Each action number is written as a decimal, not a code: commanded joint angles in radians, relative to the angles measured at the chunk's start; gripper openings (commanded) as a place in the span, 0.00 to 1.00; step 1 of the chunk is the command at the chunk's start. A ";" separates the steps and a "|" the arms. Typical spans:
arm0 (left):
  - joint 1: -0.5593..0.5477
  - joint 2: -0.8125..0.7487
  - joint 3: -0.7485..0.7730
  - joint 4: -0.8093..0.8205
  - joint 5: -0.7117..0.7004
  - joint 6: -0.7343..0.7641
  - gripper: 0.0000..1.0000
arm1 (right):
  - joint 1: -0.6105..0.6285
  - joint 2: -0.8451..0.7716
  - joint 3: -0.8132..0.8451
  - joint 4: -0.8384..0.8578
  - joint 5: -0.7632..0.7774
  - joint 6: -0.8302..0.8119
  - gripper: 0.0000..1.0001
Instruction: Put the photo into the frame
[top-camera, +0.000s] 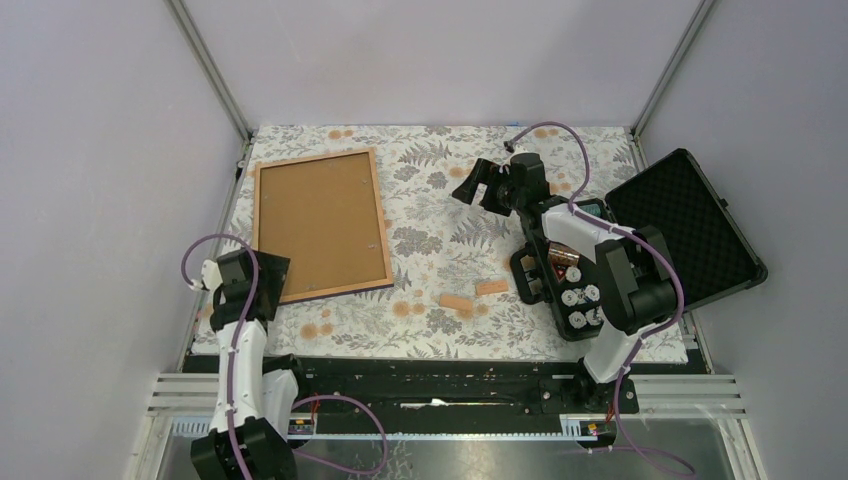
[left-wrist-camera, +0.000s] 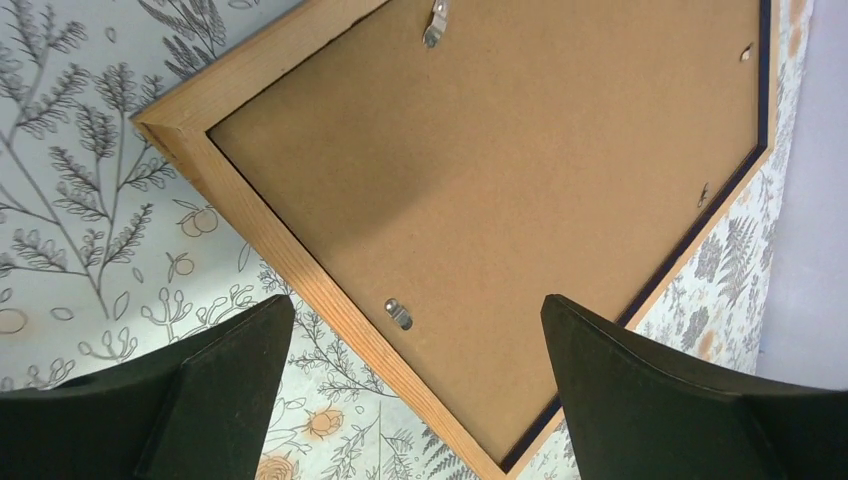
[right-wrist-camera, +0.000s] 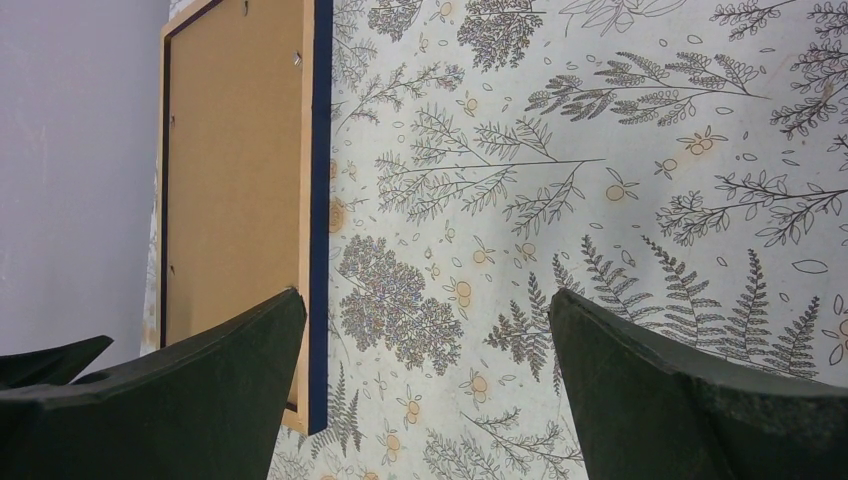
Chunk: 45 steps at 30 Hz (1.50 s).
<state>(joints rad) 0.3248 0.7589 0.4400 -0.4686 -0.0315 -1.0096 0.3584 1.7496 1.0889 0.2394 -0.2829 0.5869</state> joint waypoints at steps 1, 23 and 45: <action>0.001 -0.031 0.102 -0.101 -0.088 -0.021 0.99 | -0.007 0.006 0.031 0.045 -0.027 0.011 1.00; -0.641 0.636 0.412 0.251 0.038 0.304 0.99 | -0.007 0.080 0.097 -0.026 -0.030 -0.020 1.00; -0.894 1.054 0.515 0.770 0.222 -0.019 0.99 | -0.024 0.099 0.143 -0.138 0.077 -0.088 1.00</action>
<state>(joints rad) -0.4969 1.6939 0.8444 0.1669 0.0814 -0.9524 0.3557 1.8378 1.1812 0.1474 -0.2680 0.5461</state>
